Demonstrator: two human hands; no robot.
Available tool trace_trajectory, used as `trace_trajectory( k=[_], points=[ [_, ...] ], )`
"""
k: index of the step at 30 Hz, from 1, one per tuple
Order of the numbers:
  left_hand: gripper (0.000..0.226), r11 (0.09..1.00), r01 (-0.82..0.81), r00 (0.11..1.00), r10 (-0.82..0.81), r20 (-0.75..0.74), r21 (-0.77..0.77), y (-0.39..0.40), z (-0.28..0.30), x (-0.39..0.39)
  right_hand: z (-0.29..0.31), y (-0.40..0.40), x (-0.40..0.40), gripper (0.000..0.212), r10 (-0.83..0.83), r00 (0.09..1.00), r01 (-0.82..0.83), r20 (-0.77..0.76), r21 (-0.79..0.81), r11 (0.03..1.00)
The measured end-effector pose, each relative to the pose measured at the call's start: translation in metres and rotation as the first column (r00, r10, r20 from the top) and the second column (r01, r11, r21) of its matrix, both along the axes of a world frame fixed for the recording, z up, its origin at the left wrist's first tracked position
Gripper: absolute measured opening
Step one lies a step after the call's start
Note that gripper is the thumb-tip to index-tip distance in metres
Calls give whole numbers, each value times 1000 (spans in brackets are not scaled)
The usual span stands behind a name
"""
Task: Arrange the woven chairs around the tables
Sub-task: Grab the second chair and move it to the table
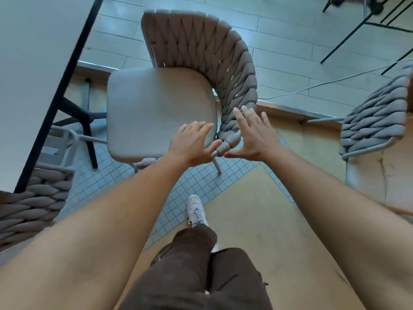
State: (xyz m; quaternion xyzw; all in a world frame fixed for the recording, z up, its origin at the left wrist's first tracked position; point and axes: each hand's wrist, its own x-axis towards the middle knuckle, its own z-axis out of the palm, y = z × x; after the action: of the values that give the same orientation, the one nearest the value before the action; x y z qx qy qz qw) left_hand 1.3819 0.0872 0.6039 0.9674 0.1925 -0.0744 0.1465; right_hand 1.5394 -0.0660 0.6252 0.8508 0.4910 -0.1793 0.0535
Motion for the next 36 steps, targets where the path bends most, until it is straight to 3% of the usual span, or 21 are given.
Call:
trace_trajectory(
  k=[9,15,18,22,29,36],
  points=[
    [78,996,-41,998,37,-59,-79,-4,-28,33,-27,31,63,142,228,973,-229,-29,-75,971],
    [100,981,-137,983,119,-138,-135,-31,-52,54,-52,50,109,146,568,823,-557,-9,-210,804],
    [99,972,-206,963,179,-203,-118,-51,-65,63,-62,59,128,133,713,701,-689,-12,-271,672],
    [78,925,-377,908,358,-220,-51,-66,-77,75,-71,77,139,99,848,530,-825,1,-233,516],
    [54,962,-275,951,272,-143,5,-62,-88,71,-75,93,135,58,889,455,-872,-44,-226,435],
    [50,972,-234,964,232,-129,-1,-53,-85,63,-86,94,131,62,877,480,-853,10,-227,470]
  ],
)
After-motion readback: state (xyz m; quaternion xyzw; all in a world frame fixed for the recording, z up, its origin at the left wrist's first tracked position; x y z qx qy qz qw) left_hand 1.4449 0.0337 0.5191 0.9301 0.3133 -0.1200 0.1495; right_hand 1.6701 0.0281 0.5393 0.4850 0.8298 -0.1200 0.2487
